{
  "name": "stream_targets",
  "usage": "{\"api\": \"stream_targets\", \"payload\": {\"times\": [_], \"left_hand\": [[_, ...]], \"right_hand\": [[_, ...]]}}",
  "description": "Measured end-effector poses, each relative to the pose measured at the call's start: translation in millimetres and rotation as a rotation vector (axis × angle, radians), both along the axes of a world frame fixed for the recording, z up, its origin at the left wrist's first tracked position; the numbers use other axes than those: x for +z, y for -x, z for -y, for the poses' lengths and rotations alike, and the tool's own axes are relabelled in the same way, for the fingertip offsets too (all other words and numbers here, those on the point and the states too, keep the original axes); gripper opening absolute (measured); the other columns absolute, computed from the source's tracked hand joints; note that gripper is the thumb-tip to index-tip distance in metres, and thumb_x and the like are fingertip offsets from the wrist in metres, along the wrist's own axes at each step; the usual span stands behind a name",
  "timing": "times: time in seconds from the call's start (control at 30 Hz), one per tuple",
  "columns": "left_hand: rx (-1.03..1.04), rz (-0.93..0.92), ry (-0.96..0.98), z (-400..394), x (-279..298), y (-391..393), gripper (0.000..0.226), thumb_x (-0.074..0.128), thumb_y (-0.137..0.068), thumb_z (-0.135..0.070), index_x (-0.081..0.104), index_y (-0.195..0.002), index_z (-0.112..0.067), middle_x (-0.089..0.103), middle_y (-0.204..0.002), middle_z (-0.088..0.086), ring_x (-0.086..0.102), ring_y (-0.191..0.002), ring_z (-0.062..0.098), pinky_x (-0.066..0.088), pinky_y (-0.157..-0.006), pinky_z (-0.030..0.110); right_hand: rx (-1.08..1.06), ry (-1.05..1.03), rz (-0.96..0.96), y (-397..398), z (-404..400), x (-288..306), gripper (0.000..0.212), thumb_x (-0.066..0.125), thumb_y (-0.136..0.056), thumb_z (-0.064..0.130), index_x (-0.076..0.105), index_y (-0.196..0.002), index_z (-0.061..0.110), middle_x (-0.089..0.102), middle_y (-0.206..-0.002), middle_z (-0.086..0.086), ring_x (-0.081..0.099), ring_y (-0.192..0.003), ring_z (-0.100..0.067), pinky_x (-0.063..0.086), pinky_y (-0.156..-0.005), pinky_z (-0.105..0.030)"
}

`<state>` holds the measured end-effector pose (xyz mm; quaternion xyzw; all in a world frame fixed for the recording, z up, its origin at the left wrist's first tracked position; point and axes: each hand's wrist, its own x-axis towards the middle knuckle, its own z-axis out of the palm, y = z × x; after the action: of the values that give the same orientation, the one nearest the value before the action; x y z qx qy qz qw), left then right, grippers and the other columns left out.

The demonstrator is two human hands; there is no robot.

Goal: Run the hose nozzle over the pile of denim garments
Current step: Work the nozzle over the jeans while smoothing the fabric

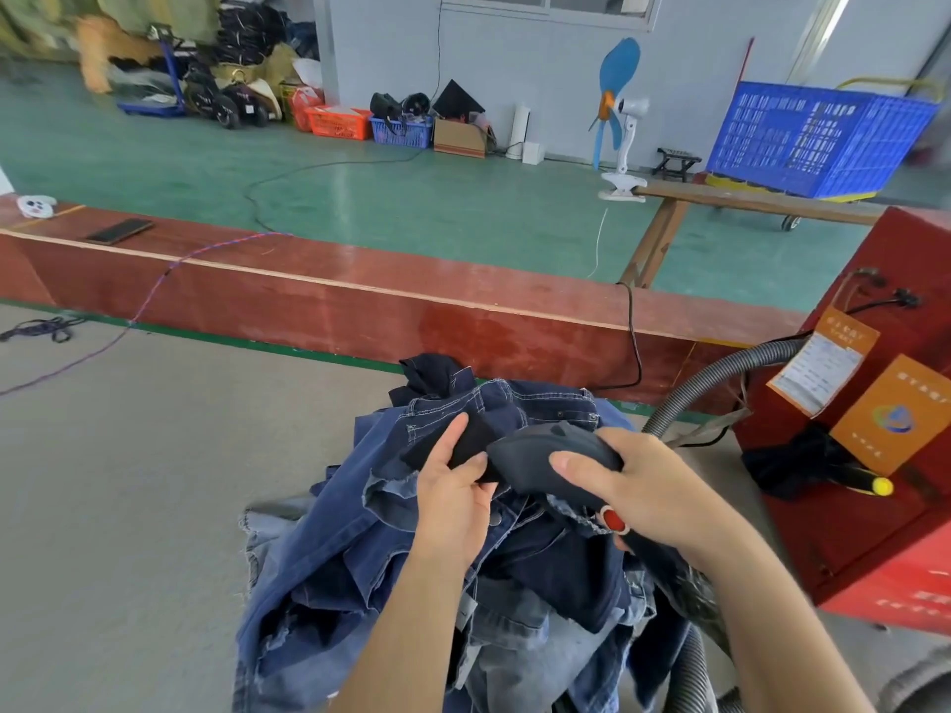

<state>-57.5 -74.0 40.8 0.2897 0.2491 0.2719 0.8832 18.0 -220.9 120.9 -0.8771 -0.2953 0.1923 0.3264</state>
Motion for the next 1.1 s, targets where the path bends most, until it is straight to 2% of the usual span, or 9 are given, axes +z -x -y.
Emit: {"api": "stream_targets", "payload": {"times": [0.1, 0.2, 0.4, 0.5, 0.6, 0.77, 0.87, 1.0, 1.1], "left_hand": [[-0.064, -0.028, -0.073, 2.2, -0.8, 0.8, 0.052, 0.038, -0.093, 0.018, 0.054, -0.131, -0.014, 0.072, -0.106, 0.008, 0.068, -0.098, 0.02, 0.057, -0.079, 0.027], [-0.086, -0.034, -0.136, 1.4, -1.7, 2.1, 0.06, 0.039, -0.09, 0.021, 0.052, -0.134, -0.018, 0.067, -0.118, 0.008, 0.067, -0.101, 0.021, 0.056, -0.083, 0.03], [-0.051, -0.028, -0.175, -2.6, -3.8, 3.8, 0.078, 0.038, -0.087, 0.025, 0.041, -0.142, -0.029, 0.062, -0.123, 0.002, 0.069, -0.094, 0.016, 0.058, -0.076, 0.028], [-0.07, -0.035, -0.155, -1.0, -3.7, 1.9, 0.074, 0.037, -0.088, 0.024, 0.042, -0.142, -0.027, 0.066, -0.116, 0.001, 0.071, -0.09, 0.013, 0.058, -0.072, 0.027], [-0.117, -0.053, -0.17, 1.5, -3.3, 1.3, 0.071, 0.036, -0.088, 0.024, 0.044, -0.14, -0.025, 0.067, -0.113, 0.004, 0.071, -0.088, 0.014, 0.058, -0.07, 0.026], [-0.103, -0.063, -0.192, -0.3, -4.8, 2.9, 0.071, 0.038, -0.086, 0.025, 0.048, -0.135, -0.025, 0.067, -0.114, 0.003, 0.069, -0.094, 0.018, 0.057, -0.078, 0.03], [-0.068, -0.047, -0.168, -3.2, -5.1, 3.9, 0.071, 0.038, -0.086, 0.026, 0.049, -0.134, -0.025, 0.067, -0.113, 0.001, 0.069, -0.096, 0.017, 0.055, -0.081, 0.031], [-0.055, -0.027, -0.134, -3.4, -6.6, 1.6, 0.071, 0.038, -0.085, 0.026, 0.05, -0.133, -0.025, 0.066, -0.117, 0.007, 0.066, -0.103, 0.023, 0.053, -0.089, 0.038], [-0.09, -0.029, -0.153, 0.4, -5.9, 1.3, 0.072, 0.035, -0.084, 0.027, 0.054, -0.127, -0.029, 0.069, -0.114, 0.009, 0.069, -0.097, 0.022, 0.057, -0.078, 0.032]], "right_hand": [[-0.035, 0.041, 0.112, 6.7, -11.1, -3.9, 0.036, 0.054, -0.087, 0.058, 0.049, -0.076, 0.025, 0.055, -0.045, 0.01, 0.055, -0.039, -0.007, 0.036, -0.05, -0.025], [-0.107, 0.015, 0.204, 5.9, -14.5, -1.5, 0.039, 0.052, -0.087, 0.061, 0.049, -0.078, 0.023, 0.055, -0.051, 0.009, 0.056, -0.044, -0.001, 0.036, -0.049, -0.025], [-0.089, -0.065, 0.109, -3.7, -1.0, 5.6, 0.046, 0.054, -0.085, 0.06, 0.057, -0.088, 0.014, 0.063, -0.065, -0.007, 0.061, -0.055, -0.019, 0.044, -0.06, -0.033], [-0.026, -0.001, 0.043, 1.1, -3.3, 0.7, 0.039, 0.055, -0.087, 0.057, 0.058, -0.086, 0.018, 0.056, -0.051, 0.005, 0.058, -0.044, -0.012, 0.043, -0.055, -0.027], [-0.012, 0.063, 0.092, 5.6, -10.1, -3.4, 0.035, 0.053, -0.088, 0.058, 0.052, -0.081, 0.023, 0.056, -0.044, 0.011, 0.06, -0.041, -0.011, 0.042, -0.053, -0.026], [-0.155, -0.045, 0.223, 4.2, -15.6, -0.4, 0.035, 0.051, -0.087, 0.061, 0.05, -0.082, 0.027, 0.059, -0.059, 0.007, 0.058, -0.05, -0.006, 0.039, -0.05, -0.027], [-0.175, -0.131, 0.181, -3.3, -7.1, 5.0, 0.035, 0.054, -0.086, 0.059, 0.051, -0.081, 0.025, 0.055, -0.054, 0.007, 0.055, -0.045, -0.003, 0.039, -0.05, -0.027], [-0.08, -0.039, 0.073, -1.8, -3.4, -0.2, 0.041, 0.056, -0.087, 0.058, 0.054, -0.082, 0.017, 0.054, -0.05, 0.006, 0.057, -0.044, -0.009, 0.042, -0.054, -0.029], [-0.031, 0.051, 0.073, 4.3, -9.2, -5.5, 0.037, 0.054, -0.088, 0.058, 0.052, -0.082, 0.022, 0.056, -0.044, 0.011, 0.06, -0.042, -0.011, 0.042, -0.053, -0.027]]}}
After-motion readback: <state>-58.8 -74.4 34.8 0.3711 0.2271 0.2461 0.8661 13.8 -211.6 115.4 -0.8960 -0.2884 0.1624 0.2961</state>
